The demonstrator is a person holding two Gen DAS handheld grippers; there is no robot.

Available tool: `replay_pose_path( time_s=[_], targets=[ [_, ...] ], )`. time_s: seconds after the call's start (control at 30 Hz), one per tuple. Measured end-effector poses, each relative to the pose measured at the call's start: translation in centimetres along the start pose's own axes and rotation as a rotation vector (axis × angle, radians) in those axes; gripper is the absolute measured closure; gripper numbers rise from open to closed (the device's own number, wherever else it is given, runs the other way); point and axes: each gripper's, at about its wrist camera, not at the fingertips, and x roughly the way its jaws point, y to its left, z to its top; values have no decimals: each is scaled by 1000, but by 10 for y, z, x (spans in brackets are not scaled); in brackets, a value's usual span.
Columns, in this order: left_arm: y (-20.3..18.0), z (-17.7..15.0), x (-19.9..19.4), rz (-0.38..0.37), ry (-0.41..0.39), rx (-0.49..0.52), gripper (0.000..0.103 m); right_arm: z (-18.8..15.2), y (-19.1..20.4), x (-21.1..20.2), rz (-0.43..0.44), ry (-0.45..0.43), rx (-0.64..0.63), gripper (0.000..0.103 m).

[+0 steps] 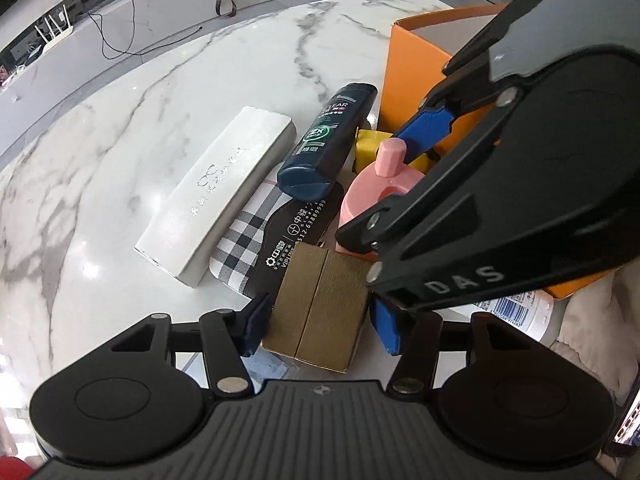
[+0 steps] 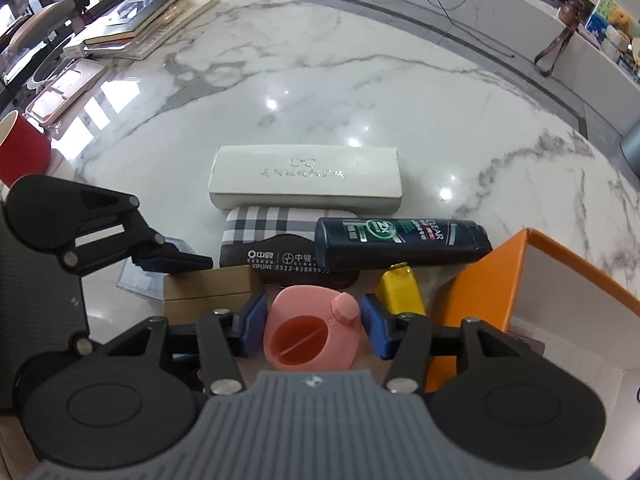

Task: Organize rigid objects
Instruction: 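Grasp the pink cup bottle with the right gripper while the left grasps the cardboard box, then lower the pink cup bottle into the box with the right gripper while the left carries the cardboard box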

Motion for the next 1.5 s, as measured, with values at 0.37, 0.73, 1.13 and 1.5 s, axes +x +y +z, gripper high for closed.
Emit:
replay_pose_path(
  time_s=[0.37, 0.73, 1.13, 1.5],
  targets=[
    [-3, 5, 2, 4, 6, 0, 44, -4, -3, 4, 8, -1, 25, 49],
    [4, -6, -32, 14, -85, -254, 51, -15, -11, -41, 3, -123, 64, 49],
    [-32, 29, -110, 64, -220, -209, 52, -37, -38, -128, -10, -331, 150, 49],
    [-109, 87, -131, 36, -319, 4, 52, -86, -109, -193, -110, -449, 295, 49]
  ],
)
